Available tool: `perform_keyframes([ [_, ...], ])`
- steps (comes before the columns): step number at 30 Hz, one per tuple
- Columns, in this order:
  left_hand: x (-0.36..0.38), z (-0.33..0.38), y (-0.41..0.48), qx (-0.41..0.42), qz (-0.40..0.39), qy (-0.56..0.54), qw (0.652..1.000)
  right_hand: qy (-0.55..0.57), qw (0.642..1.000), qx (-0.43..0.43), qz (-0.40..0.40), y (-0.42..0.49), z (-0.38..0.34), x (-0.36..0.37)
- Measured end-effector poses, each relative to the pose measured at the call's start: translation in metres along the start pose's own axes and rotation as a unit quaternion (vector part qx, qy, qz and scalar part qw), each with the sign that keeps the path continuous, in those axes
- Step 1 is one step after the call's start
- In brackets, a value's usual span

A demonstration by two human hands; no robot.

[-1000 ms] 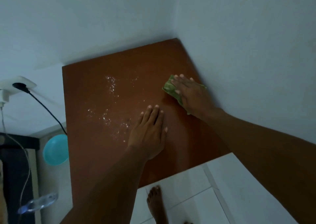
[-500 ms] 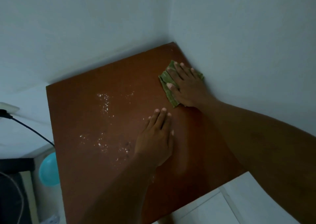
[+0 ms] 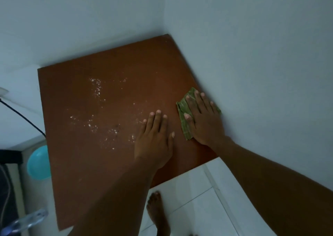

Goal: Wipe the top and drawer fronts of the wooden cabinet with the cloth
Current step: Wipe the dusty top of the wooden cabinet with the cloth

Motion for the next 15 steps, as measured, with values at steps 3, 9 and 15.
perform_keyframes([
  [3,0.013,0.023,-0.025,-0.010,0.004,-0.010,1.000,0.013,1.000,-0.004,0.015,-0.047,0.015,-0.001],
  [9,0.032,0.065,-0.073,-0.041,-0.011,-0.031,0.999,0.061,0.997,-0.020,0.045,-0.123,0.040,-0.001],
  [15,0.038,0.080,-0.103,-0.056,-0.039,-0.022,0.997,0.121,0.984,-0.045,0.124,-0.171,0.057,-0.012],
])
Point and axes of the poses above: each hand's wrist, its own y-axis towards the middle knuckle, its own x-axis out of the palm, z = x × y, the point moved 4 cm from there along y, towards the middle knuckle, and after that the axes turned 9 degrees about x, right-handed, at the moved point
